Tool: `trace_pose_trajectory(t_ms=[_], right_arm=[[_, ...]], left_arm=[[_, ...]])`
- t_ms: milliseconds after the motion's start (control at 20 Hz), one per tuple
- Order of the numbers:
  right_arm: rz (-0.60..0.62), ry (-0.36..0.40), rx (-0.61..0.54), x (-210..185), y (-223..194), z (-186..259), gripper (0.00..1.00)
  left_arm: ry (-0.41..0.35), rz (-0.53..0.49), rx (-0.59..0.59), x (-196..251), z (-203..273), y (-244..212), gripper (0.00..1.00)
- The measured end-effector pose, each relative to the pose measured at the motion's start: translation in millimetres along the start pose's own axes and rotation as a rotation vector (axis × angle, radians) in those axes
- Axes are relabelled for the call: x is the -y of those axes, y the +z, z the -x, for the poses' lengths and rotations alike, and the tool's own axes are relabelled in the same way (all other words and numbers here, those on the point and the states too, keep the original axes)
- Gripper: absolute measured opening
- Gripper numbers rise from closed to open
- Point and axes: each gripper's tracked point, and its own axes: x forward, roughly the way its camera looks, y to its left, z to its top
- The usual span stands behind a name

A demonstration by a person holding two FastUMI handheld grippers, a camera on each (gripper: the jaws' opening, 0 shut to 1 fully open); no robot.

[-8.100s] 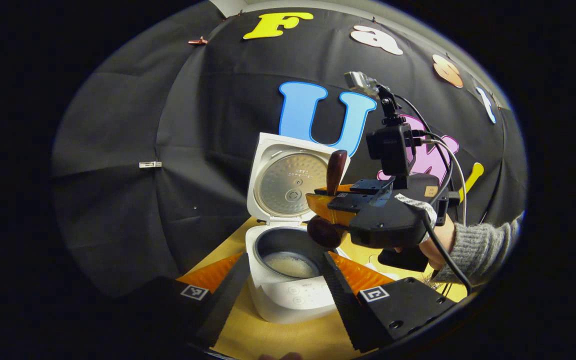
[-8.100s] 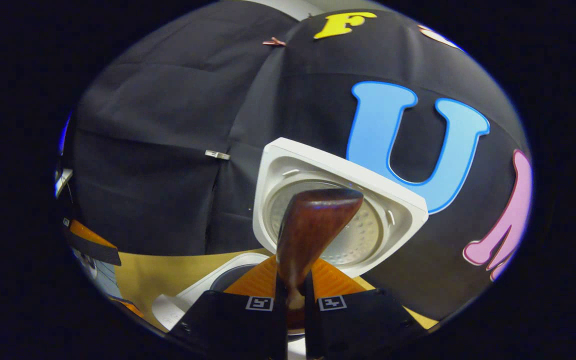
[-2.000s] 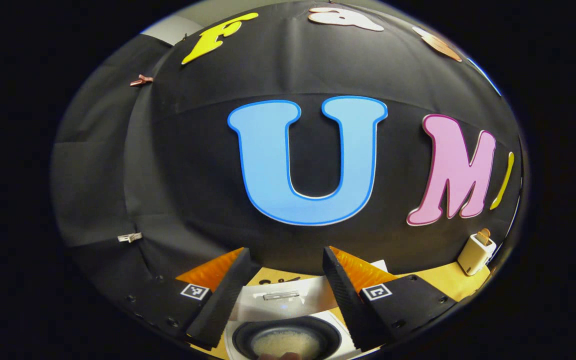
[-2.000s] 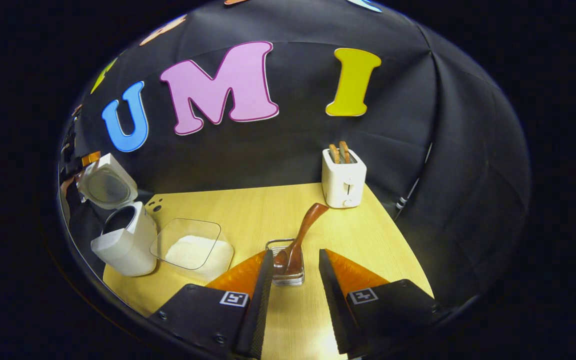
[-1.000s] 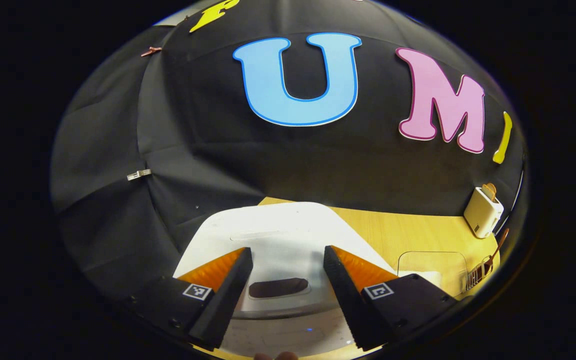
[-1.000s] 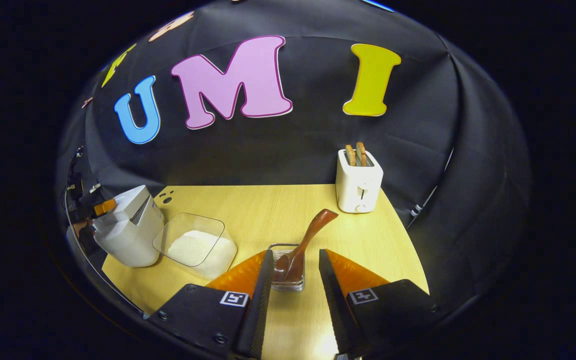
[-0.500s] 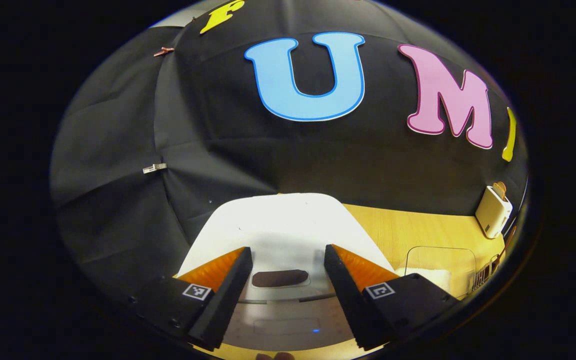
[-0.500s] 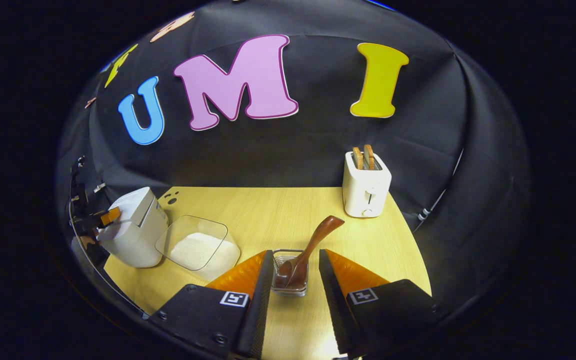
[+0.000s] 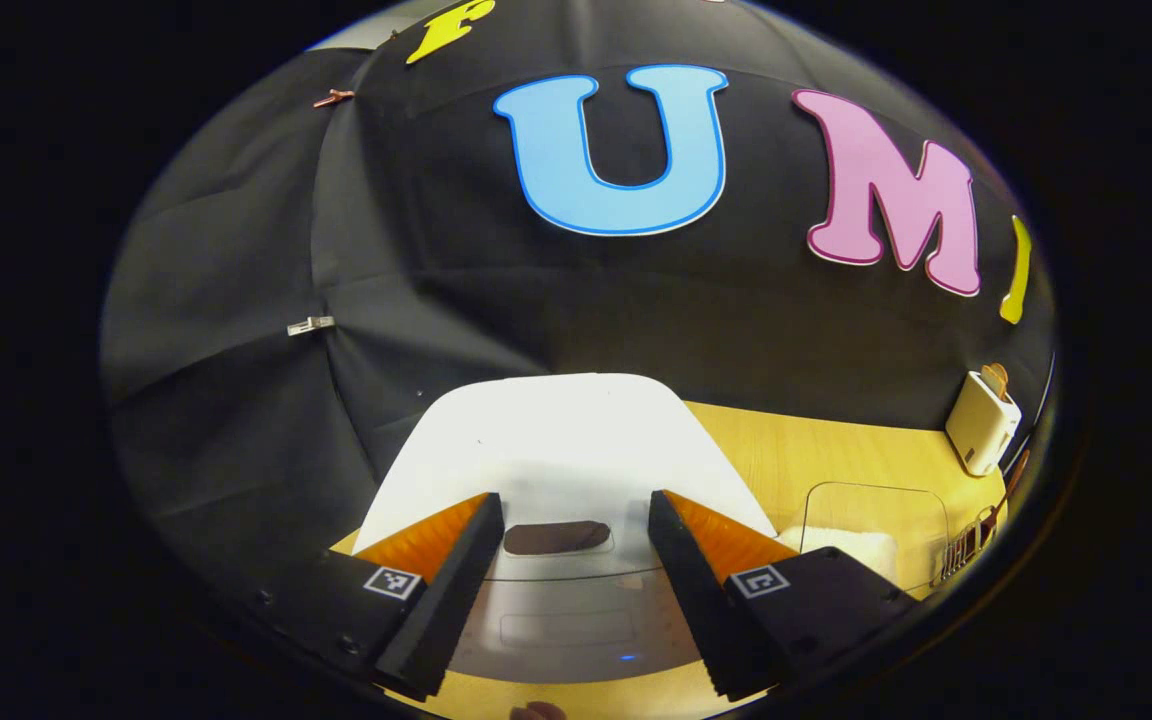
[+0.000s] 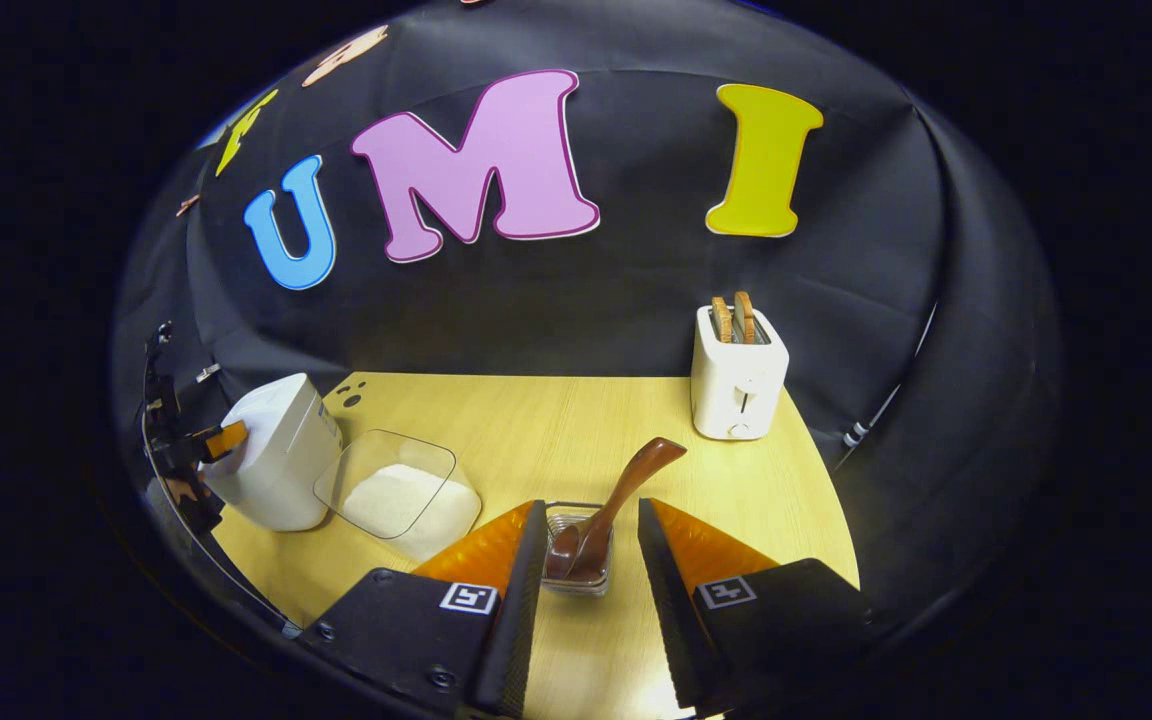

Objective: Close the left gripper, press the button to open the rice cooker; take a wooden spoon from the chopstick holder with the right hand, scoop a spoonful of rice and pour it into the rice cooker, then put the wooden spoon back into the chopstick holder.

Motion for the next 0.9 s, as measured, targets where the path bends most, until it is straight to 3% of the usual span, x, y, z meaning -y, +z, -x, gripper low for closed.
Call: trace_pose_trajectory(t_ms=[350, 900], right_arm=[[-0.002, -0.008, 0.03, -29.5, 6.0, 7.4, 0.58], [-0.012, -0.013, 0.043, -106.0, 6.1, 12.0, 0.58]], left_arm=[[-0.048, 0.006, 0.034, -13.3, 21.9, 16.9, 0.95], [-0.333, 0.014, 0.138, 1.4, 68.3, 69.0, 0.98]])
